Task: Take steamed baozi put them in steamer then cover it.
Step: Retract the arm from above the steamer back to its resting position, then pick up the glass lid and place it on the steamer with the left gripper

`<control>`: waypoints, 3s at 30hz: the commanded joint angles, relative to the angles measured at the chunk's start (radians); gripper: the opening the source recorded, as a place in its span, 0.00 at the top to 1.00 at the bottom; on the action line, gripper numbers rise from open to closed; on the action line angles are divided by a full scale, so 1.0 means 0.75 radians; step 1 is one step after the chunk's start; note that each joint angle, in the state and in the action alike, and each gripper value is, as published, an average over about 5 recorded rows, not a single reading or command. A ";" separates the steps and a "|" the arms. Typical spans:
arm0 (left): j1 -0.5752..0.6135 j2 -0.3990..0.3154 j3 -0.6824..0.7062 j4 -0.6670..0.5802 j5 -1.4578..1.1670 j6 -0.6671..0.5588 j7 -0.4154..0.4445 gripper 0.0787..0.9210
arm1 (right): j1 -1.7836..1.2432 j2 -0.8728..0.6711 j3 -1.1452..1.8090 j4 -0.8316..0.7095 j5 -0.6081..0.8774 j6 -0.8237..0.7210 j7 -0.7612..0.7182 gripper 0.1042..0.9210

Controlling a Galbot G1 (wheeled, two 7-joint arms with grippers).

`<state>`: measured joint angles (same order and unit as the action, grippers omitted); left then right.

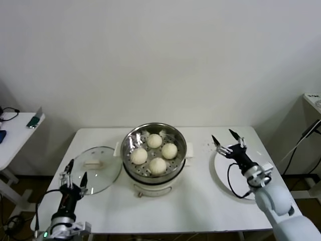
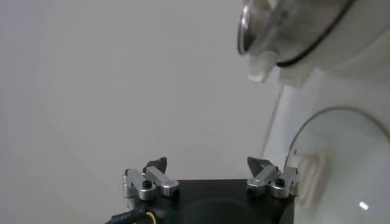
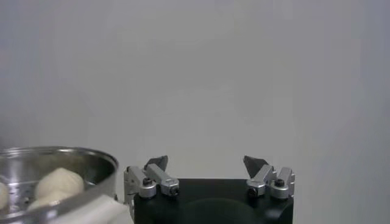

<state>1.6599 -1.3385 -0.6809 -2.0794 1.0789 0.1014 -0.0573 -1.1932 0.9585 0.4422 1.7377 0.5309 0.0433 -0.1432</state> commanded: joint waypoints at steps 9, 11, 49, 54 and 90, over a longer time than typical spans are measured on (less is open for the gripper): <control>-0.364 0.069 0.098 0.511 0.377 -0.066 -0.002 0.12 | -0.283 0.176 0.242 -0.032 -0.172 -0.044 0.001 0.12; -0.392 0.064 0.103 0.554 0.378 -0.077 -0.015 0.12 | -0.276 0.178 0.233 -0.036 -0.180 -0.046 0.001 0.12; -0.802 0.071 0.163 1.089 0.426 -0.085 -0.182 0.12 | -0.123 0.170 0.129 -0.132 -0.287 -0.054 0.009 0.12; -0.824 0.079 0.174 1.122 0.418 -0.092 -0.178 0.12 | -0.117 0.184 0.124 -0.146 -0.306 -0.047 0.005 0.12; -0.441 0.270 0.096 0.408 0.164 0.098 -0.088 0.91 | -0.063 0.217 0.127 -0.222 -0.351 -0.013 -0.004 0.12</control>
<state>1.1715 -1.2114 -0.5846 -1.4433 1.2805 0.0476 -0.1442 -1.2449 1.1248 0.5335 1.5805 0.2704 0.0312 -0.1451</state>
